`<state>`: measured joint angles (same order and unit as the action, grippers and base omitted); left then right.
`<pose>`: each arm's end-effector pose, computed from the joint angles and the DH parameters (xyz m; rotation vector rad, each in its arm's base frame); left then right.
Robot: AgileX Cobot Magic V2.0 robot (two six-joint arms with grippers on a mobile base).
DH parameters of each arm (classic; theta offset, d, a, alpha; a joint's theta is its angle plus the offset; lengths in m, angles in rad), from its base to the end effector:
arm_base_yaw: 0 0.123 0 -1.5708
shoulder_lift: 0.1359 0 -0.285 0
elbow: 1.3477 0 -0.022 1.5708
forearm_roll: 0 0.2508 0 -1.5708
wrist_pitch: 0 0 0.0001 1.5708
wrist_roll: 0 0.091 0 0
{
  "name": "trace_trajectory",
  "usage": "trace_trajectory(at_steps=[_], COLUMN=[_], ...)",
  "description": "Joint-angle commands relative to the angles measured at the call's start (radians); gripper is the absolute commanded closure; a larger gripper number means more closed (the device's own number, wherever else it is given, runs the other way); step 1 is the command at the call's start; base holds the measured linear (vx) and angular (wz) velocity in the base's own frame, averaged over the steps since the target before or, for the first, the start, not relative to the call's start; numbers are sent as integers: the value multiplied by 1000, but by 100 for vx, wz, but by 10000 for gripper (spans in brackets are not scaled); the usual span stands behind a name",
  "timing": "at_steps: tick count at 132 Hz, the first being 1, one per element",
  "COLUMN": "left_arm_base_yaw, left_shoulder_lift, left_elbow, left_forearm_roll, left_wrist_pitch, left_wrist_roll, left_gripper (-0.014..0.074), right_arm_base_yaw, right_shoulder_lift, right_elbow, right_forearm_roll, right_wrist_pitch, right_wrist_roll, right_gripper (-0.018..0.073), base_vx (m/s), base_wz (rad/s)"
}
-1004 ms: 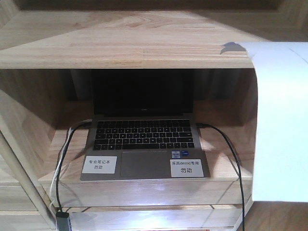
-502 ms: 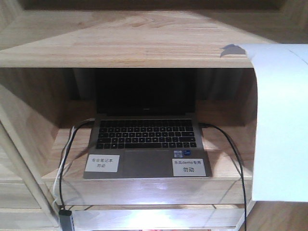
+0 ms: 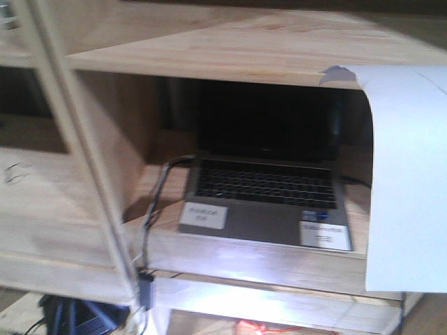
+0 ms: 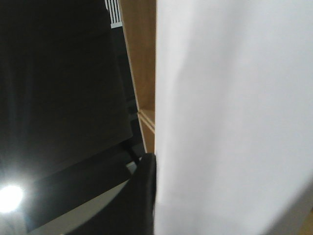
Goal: Grab stapler and paper to desk for stapling
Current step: 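Drive the base to the wooden desk carrying stapler and paper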
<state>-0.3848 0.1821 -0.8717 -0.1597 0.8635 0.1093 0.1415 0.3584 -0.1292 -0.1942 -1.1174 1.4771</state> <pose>-0.0201 -0.0037 0.3963 0.4133 1.6129 -0.3886 0.0487 0.0229 0.3183 0.2382 0.6510 1.5304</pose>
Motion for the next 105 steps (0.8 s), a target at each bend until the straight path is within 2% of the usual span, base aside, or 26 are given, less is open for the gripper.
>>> trace_trajectory(at_steps=[1,105], left_arm_base_yaw=[-5,-5], left_shoulder_lift=[19,19], left_elbow=[-20,-20], left_forearm_roll=[-17,-17], left_wrist_pitch=[-122,-122], left_wrist_roll=[-2,-2], left_gripper=[603,603], right_arm_base_yaw=[-5,-5], right_shoulder_lift=[9,9], right_elbow=[-24,-24], right_forearm_roll=[0,0], right_wrist_pitch=[-33,-33], right_wrist_roll=[-2,-2], right_gripper=[565,565], base_vx=[-11,-13], base_wz=[44,47])
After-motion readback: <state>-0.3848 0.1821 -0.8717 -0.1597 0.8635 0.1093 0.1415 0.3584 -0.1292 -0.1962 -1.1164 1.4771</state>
